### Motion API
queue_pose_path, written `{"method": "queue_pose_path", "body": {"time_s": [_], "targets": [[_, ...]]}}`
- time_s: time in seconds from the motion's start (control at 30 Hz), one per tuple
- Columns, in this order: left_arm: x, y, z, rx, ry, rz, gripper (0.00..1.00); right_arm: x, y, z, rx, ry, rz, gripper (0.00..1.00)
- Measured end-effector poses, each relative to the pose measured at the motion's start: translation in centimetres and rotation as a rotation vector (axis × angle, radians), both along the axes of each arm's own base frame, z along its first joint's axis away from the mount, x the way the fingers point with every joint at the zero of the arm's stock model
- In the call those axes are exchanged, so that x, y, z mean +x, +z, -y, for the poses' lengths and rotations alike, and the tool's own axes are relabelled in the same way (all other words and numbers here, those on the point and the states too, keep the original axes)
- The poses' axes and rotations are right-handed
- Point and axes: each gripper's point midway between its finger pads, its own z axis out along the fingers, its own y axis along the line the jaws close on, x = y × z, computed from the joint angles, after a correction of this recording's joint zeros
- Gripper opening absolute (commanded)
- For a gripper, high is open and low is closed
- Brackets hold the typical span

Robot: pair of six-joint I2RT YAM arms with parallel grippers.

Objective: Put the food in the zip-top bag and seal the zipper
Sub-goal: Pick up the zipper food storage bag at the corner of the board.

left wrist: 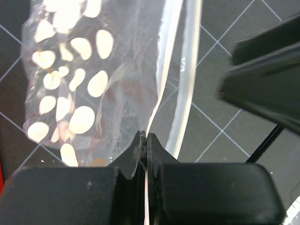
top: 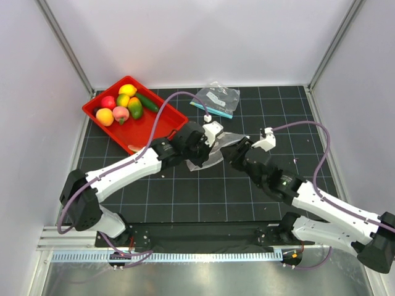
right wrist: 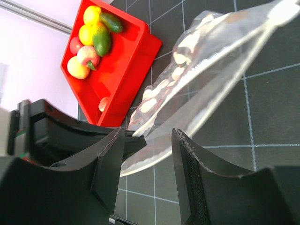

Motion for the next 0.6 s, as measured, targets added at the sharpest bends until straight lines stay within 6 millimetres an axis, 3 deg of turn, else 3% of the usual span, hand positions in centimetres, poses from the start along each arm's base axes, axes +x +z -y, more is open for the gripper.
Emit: {"method": "queue_pose_path", "body": {"time_s": [0.3,0.43,0.6], "targets": [[0.1,0.2,0.5,-0.026,0.036,-0.039,0.0,-1.2,0.7,1.8,0.006,-0.013,0.008,0.57],[0.1,0.5,0.7,-0.037,0.037,-0.043,0.0,-1.2,-0.8,2.1,-0.022,-0.027,-0.016,0.63],[0.0,0.5,0.8,-0.045,0.038,-0.053,0.0,-0.7,-2.7,2.0,-0.075,-0.044,-0.049,0.63]]}}
